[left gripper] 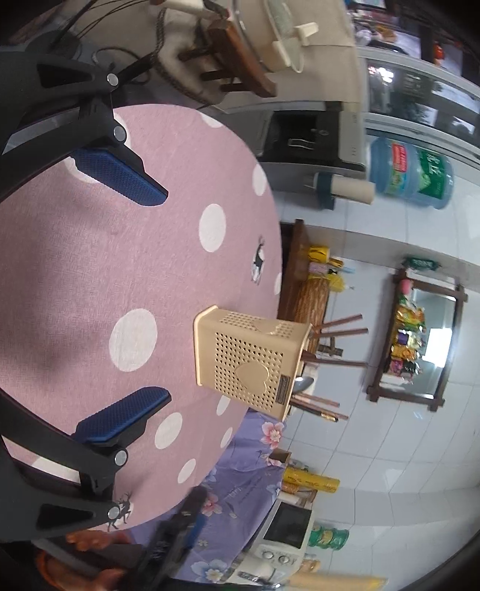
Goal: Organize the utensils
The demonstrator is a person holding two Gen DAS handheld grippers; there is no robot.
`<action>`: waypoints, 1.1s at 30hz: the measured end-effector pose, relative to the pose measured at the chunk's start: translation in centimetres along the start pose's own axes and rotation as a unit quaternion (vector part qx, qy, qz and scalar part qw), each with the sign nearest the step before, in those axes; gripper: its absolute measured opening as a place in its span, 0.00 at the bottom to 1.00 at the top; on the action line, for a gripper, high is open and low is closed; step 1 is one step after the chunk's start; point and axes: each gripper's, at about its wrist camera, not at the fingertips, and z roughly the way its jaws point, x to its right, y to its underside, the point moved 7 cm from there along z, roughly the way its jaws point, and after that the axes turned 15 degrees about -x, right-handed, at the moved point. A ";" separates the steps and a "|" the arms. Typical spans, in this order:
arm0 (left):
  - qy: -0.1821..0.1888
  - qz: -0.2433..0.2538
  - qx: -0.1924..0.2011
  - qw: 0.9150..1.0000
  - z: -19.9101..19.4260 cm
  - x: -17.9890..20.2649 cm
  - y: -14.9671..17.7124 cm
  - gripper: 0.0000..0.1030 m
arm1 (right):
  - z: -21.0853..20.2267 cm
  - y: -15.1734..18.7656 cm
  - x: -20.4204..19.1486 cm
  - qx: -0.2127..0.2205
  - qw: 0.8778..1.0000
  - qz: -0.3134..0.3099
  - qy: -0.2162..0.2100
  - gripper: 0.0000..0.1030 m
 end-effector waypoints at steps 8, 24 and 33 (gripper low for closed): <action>-0.018 0.004 0.023 1.000 -3.0 0.1 3.0 0.95 | -3.6 7.7 -2.8 -0.014 0.999 0.022 -0.027 0.95; -0.033 0.068 0.087 0.993 -8.7 2.4 6.0 0.95 | -9.8 10.6 -6.5 0.060 0.998 -0.027 -0.011 0.95; -0.034 0.077 0.092 0.992 -8.9 2.8 6.1 0.95 | -10.6 10.2 -5.8 0.075 0.997 -0.025 -0.004 0.95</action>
